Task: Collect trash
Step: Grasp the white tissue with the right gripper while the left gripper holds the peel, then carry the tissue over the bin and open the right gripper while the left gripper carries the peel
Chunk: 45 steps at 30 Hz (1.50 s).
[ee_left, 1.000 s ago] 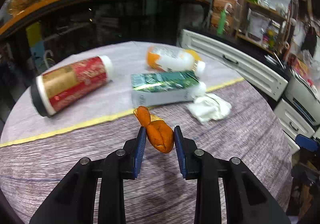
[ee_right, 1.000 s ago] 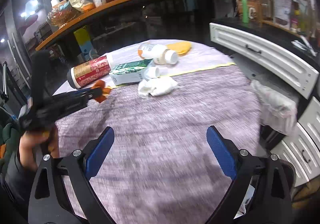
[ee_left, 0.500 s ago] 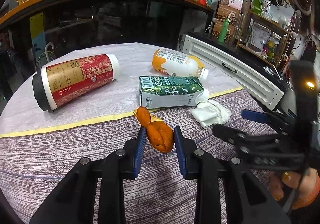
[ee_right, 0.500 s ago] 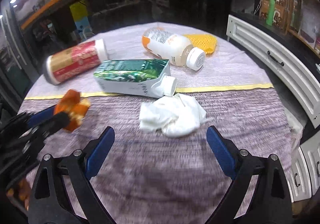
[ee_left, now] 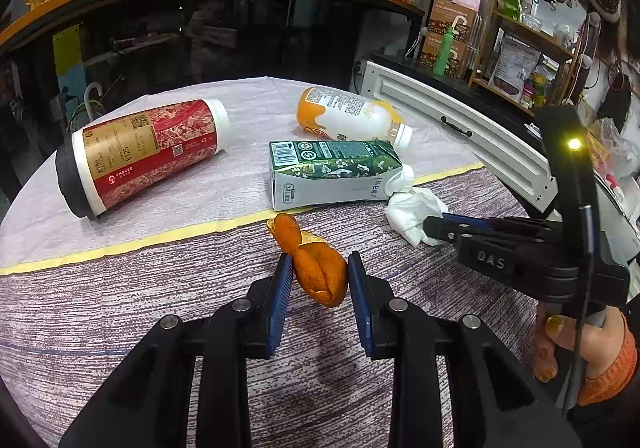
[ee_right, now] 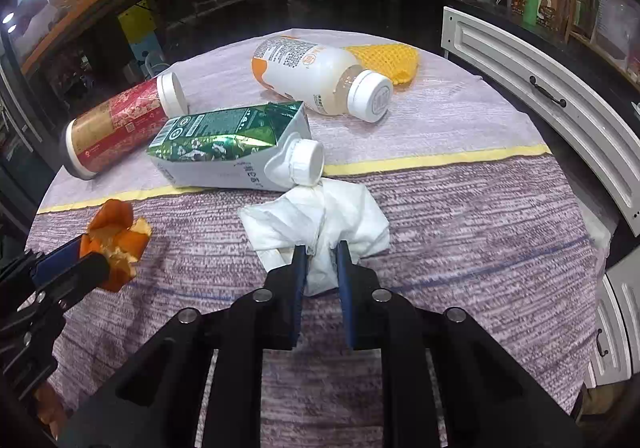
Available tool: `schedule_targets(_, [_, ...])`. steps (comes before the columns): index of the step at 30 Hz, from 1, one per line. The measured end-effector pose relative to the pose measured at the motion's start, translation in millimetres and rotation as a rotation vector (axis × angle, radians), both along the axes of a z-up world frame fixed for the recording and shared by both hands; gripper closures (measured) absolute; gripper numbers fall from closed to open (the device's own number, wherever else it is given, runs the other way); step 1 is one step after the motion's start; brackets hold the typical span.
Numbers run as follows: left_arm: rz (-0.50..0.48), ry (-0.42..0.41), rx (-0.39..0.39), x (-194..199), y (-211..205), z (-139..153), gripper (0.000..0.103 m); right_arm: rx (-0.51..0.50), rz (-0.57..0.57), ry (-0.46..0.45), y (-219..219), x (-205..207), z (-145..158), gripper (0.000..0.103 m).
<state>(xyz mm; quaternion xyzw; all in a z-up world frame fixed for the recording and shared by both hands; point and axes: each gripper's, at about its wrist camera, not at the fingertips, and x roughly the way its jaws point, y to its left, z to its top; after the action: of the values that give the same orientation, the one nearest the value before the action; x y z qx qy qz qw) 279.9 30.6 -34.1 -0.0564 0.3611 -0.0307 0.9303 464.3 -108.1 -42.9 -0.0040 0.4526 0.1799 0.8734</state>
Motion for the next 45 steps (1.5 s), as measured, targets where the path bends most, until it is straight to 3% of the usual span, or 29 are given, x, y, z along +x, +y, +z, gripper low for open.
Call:
schedule_targets(7, [-0.013, 0.011, 0.02, 1, -6, -4, 0.074, 0.03, -0.001, -0.052, -15, -37, 12, 0.093])
schedule_targets(18, [-0.053, 0.005, 0.054, -2, -21, -8, 0.074, 0.097, -0.037, -0.133, -70, -127, 41, 0.093])
schedule_targets(31, [-0.053, 0.013, 0.063, -5, -36, -8, 0.074, 0.062, -0.166, -0.174, -160, -227, 37, 0.093])
schedule_targets(45, [-0.332, -0.045, 0.013, -74, -147, 17, 0.074, 0.051, -0.324, -0.144, -232, -286, 4, 0.093])
